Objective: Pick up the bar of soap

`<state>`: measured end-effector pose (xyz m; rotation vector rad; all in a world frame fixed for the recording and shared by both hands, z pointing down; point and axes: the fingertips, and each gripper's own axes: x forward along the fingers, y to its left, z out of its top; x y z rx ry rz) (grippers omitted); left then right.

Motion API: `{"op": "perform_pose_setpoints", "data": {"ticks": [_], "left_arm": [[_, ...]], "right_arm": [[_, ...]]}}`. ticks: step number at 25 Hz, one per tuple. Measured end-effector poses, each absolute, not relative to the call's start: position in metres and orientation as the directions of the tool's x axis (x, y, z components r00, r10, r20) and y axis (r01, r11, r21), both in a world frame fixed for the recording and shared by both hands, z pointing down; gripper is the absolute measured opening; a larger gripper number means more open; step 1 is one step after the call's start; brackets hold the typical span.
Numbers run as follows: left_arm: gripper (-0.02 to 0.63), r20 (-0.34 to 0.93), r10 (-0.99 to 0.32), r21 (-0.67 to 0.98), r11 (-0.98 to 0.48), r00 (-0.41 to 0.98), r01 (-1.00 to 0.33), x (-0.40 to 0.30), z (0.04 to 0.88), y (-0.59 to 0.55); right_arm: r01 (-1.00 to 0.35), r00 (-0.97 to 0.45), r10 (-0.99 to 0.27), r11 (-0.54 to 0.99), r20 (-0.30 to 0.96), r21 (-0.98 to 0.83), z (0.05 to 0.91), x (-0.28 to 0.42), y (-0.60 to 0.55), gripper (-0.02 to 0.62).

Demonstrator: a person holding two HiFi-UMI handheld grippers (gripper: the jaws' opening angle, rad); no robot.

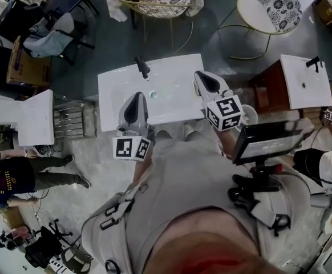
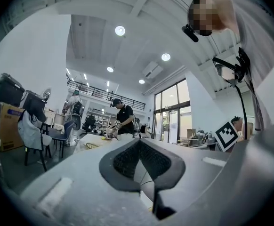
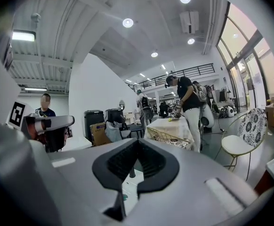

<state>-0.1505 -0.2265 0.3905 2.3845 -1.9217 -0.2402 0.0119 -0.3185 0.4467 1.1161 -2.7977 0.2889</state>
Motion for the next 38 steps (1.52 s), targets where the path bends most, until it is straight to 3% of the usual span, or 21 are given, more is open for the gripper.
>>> {"op": "perform_pose_setpoints", "data": {"ticks": [9,19,38], "left_arm": [[-0.002,-0.084,-0.971,0.157,-0.234,0.223,-0.959,-0.152,0.395,-0.244],[-0.002,-0.126,-0.945,0.133,-0.317,0.301,-0.939,-0.155,0.382,-0.271],[-0.002,-0.114,-0.941,0.153,-0.334,0.319,-0.93,-0.176,0.388,-0.285]], "right_arm": [[-0.695,-0.719,-0.668,0.697,0.19,-0.178,0.459,0.005,-0.323,0.003],[-0.726,-0.687,-0.712,0.67,0.142,-0.155,0.439,-0.003,-0.332,0.003],[-0.745,-0.667,-0.741,0.663,0.078,-0.075,0.415,-0.021,-0.347,0.003]]}}
